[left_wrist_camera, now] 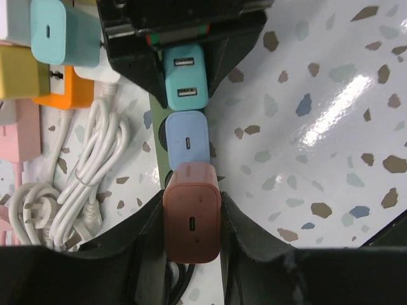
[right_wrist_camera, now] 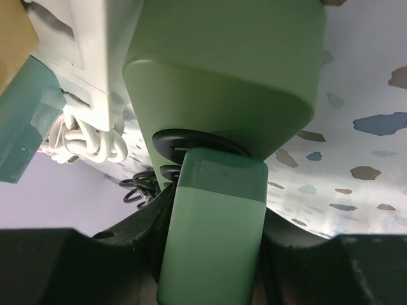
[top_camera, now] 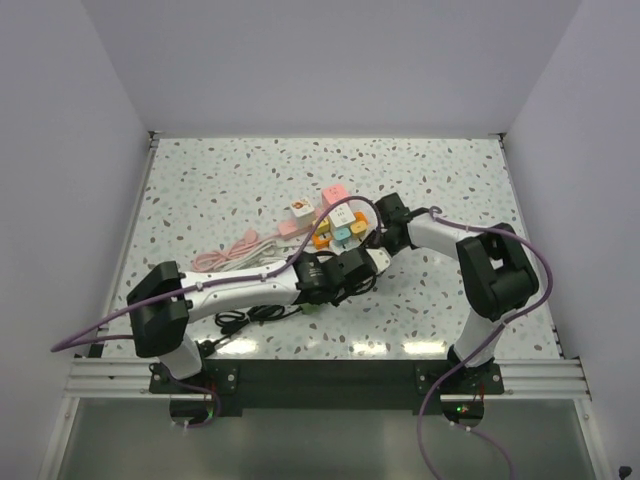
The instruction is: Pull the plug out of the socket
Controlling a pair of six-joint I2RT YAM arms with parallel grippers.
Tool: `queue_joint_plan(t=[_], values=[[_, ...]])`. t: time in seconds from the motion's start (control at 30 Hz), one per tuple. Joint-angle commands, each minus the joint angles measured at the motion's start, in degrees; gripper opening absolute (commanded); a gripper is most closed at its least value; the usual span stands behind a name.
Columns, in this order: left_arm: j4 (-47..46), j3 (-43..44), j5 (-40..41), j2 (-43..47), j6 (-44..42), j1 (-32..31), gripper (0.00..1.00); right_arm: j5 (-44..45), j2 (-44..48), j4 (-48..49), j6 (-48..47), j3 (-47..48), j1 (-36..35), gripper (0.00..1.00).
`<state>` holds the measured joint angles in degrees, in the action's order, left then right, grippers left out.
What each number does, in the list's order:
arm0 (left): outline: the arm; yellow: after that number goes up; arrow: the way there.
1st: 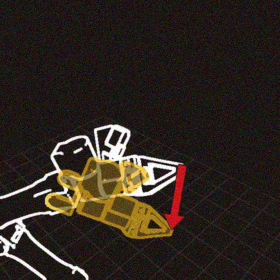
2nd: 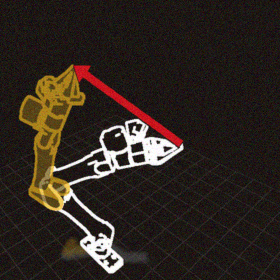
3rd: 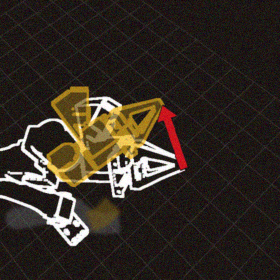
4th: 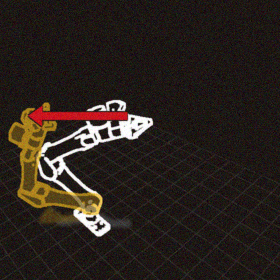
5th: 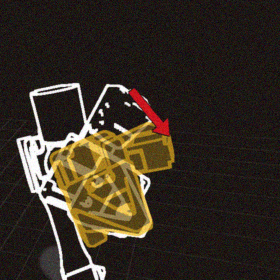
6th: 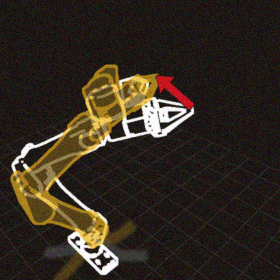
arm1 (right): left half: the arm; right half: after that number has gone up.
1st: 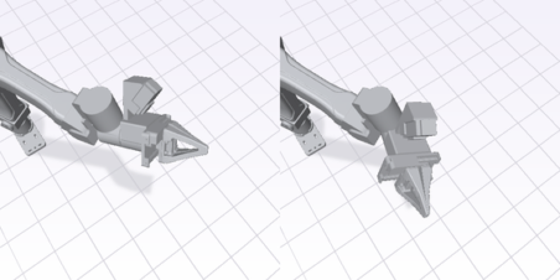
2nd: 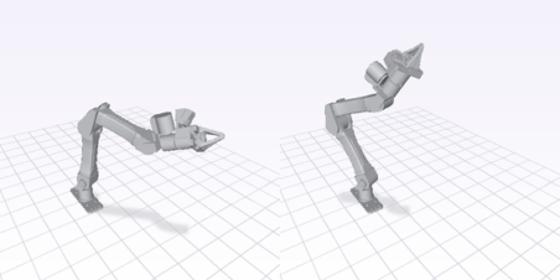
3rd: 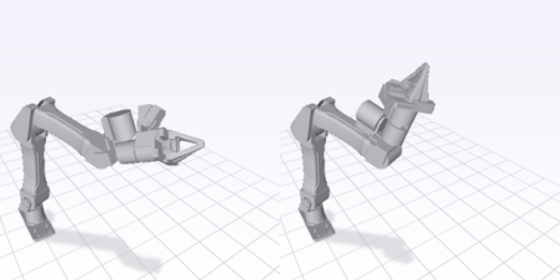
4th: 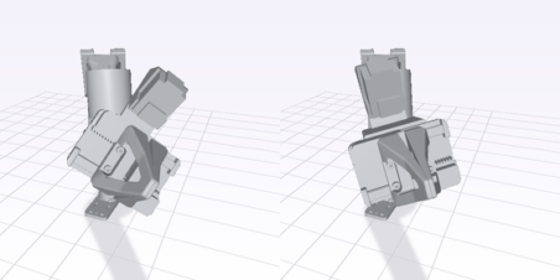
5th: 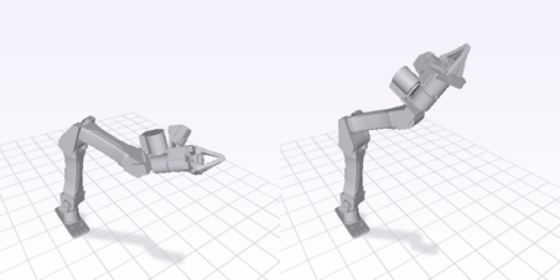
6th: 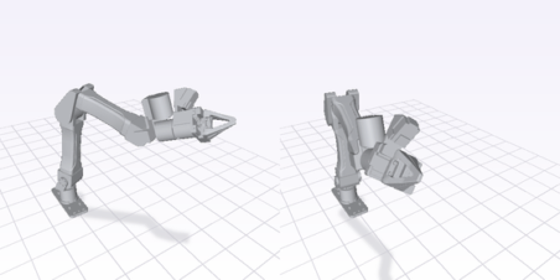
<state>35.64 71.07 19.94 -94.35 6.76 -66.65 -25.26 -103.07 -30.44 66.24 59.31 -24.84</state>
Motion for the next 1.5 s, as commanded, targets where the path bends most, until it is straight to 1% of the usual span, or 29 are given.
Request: queue_joint_plan(t=[0.0,0.1,0.17,0.2,0.27,0.3,0.33,0.37,0.4,0.47,0.5,0.53,0.57,0.6,0.67,0.7,0.77,0.8,0.9,0.97,1.0,1.17,1.2,1.23,1.27,1.3,1.37,1.4,1.47], values=[[-6.29,2.93,8.35,0.49,3.08,-3.39,0.0,15.77,-6.01,-1.47,-4.1,-3.5,-0.56,0.0],[-5.4,3.81,9.23,1.08,3.87,-3.57,0.0,14.89,-5.57,-1.29,-4.54,-3.59,-0.56,0.0],[-5.49,2.76,12.74,4.15,4.05,-3.31,0.0,13.83,-4.69,-0.94,-5.06,-3.67,-0.56,0.0],[-5.58,2.41,13.19,5.65,3.96,-1.83,0.0,13.22,-4.25,-0.51,-5.33,-4.11,-0.56,0.0],[-6.02,1.18,10.92,8.64,3.87,1.59,0.0,10.76,-3.64,1.34,-6.38,-4.64,-0.56,0.0],[-6.19,0.74,9.17,11.44,3.96,6.57,0.0,10.23,-3.2,1.43,-6.73,-4.73,-0.56,0.0],[-6.37,-0.31,6.36,12.86,4.04,9.32,0.0,9.7,-2.85,1.61,-7.61,-4.73,-0.56,0.0],[-7.59,-1.01,5.55,15.13,3.61,11.96,0.0,8.83,-2.49,1.78,-8.05,-4.82,-0.56,0.0],[-7.86,-1.63,5.11,15.85,3.08,17.29,0.0,8.65,-1.45,1.87,-8.4,-5.16,-0.56,0.0],[-9.09,-2.69,2.13,16.56,1.85,23.55,0.0,7.42,-0.39,2.31,-9.54,-5.43,-0.56,0.0],[-9.79,-3.04,0.81,16.39,1.59,30.89,0.0,6.89,0.05,2.57,-10.07,-5.61,-0.56,0.0],[-10.58,-2.87,-4.16,15.78,0.89,34.8,0.0,6.19,0.75,2.49,-10.68,-5.61,-0.65,0.0],[-11.28,-2.34,-6.21,13.42,0.88,38.58,0.0,5.75,1.11,2.66,-11.13,-5.61,-0.56,0.0],[-11.47,-1.64,-7.1,12.01,0.88,44.62,0.0,4.61,1.46,2.84,-11.48,-5.69,-0.56,0.0],[-13.04,0.9,-8.43,7.02,0.18,49.32,0.0,3.81,2.25,2.84,-12.71,-5.61,-0.56,0.0],[-13.75,2.74,-8.43,5.24,0.09,52.91,0.0,3.29,2.43,2.84,-13.5,-5.61,-0.56,0.0],[-16.03,4.33,-8.61,-0.62,-0.09,56.35,0.0,2.58,3.04,2.58,-14.29,-5.52,-0.56,0.0],[-15.86,5.56,-8.95,-2.75,0.44,59.94,0.0,2.41,3.31,2.66,-14.56,-5.61,-0.56,0.0],[-14.37,11.35,-11.77,-10.32,2.98,65.84,0.0,1.53,4.45,2.84,-15.43,-5.78,-0.65,0.0],[-13.84,12.25,-11.69,-12.69,3.87,66.91,0.0,1.18,5.24,2.66,-15.96,-5.87,-0.65,0.0],[-13.84,12.25,-10.9,-13.05,3.96,68.83,0.0,1.0,5.85,2.75,-16.05,-5.87,-0.56,0.0],[-11.83,11.2,-7.2,-14.54,4.05,70.61,0.0,0.12,5.86,2.93,-16.58,-5.52,-0.56,0.0],[-11.12,10.94,-6.77,-14.9,4.05,70.96,0.12,0.12,5.51,3.01,-16.75,-5.17,-0.56,0.0],[-10.77,10.5,-6.06,-15.08,4.05,71.13,0.19,-0.14,5.25,3.1,-16.84,-5.08,-0.65,0.0],[-10.94,9.89,-6.23,-14.56,3.87,71.31,0.23,-0.23,5.07,3.1,-16.93,-4.82,-0.56,0.0],[-11.29,8.14,-6.32,-13.85,3.78,71.22,0.35,-0.58,4.81,3.1,-17.1,-4.21,-0.56,0.0],[-13.04,5.94,-6.85,-11.05,3.52,71.31,0.51,-0.76,4.28,2.58,-17.19,-3.68,-0.56,0.0],[-13.4,4.01,-7.11,-10.08,3.43,71.22,0.63,-0.76,4.02,2.4,-17.19,-3.24,-0.56,0.0],[-13.93,2.5,-7.64,-7.71,3.08,71.22,0.71,-0.93,3.75,2.49,-16.76,-2.97,-0.56,0.0]])
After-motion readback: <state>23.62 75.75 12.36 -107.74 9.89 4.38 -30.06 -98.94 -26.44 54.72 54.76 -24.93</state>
